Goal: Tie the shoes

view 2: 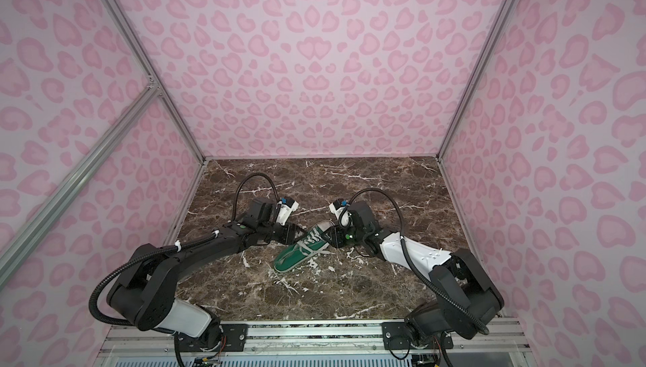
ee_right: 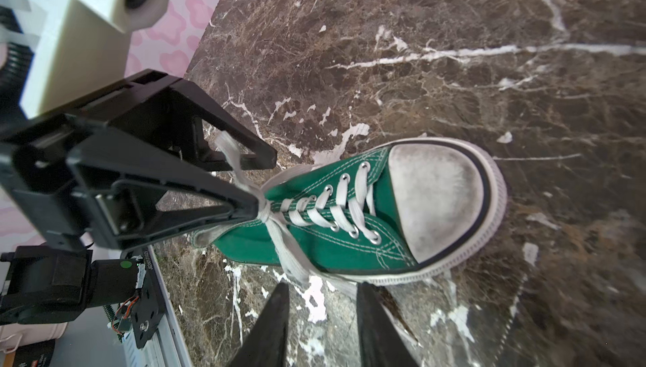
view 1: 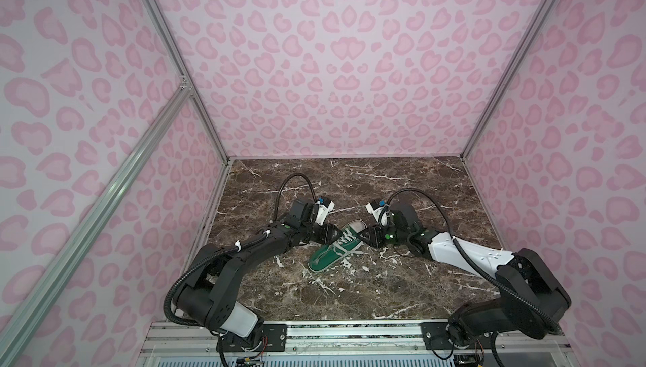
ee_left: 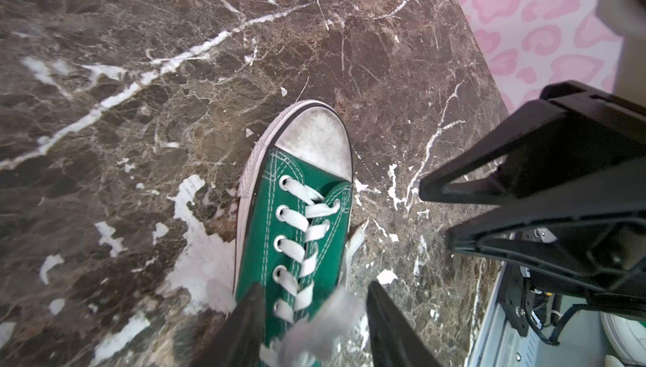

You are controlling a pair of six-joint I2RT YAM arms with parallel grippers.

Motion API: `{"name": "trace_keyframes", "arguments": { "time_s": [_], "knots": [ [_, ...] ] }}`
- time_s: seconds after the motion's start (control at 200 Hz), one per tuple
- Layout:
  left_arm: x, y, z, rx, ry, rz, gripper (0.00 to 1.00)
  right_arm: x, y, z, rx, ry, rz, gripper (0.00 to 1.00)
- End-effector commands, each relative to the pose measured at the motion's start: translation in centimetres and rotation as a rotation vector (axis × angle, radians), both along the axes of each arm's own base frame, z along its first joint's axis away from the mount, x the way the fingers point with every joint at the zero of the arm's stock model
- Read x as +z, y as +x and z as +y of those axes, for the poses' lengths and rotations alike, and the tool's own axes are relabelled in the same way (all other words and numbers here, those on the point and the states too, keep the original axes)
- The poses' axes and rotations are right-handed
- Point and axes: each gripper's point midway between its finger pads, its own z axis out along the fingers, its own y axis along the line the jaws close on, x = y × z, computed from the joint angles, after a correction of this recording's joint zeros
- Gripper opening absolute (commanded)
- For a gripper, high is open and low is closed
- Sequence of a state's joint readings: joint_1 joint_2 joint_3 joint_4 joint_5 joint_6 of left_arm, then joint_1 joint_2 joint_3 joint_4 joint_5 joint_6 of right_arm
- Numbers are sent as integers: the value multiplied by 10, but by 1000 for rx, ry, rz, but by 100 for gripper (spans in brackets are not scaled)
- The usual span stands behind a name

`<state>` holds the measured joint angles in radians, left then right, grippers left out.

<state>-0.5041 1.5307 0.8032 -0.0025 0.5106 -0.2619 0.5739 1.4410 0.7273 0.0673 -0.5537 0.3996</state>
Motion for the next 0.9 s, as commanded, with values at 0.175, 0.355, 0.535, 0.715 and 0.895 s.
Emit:
{"name": "trace_keyframes", "arguments": {
  "time_s": [0.175,0.355,0.535,0.715,0.895],
  "knots": [
    [8,9,-11,-12,-43,-11,13,-14,-17,-1,22,-8,72,34],
    [5,6,-11,-31,-31,-1,3,-18,-38,14,85,71,168,41],
    [2,5,-10,-36,-31,9,3,-38,-49,28,157,54,248,49],
    [3,8,-10,-30,-37,9,3,-45,-42,43,171,65,245,54],
    [2,10,-10,-26,-42,13,3,-48,-32,51,170,81,240,55]
  ]
}}
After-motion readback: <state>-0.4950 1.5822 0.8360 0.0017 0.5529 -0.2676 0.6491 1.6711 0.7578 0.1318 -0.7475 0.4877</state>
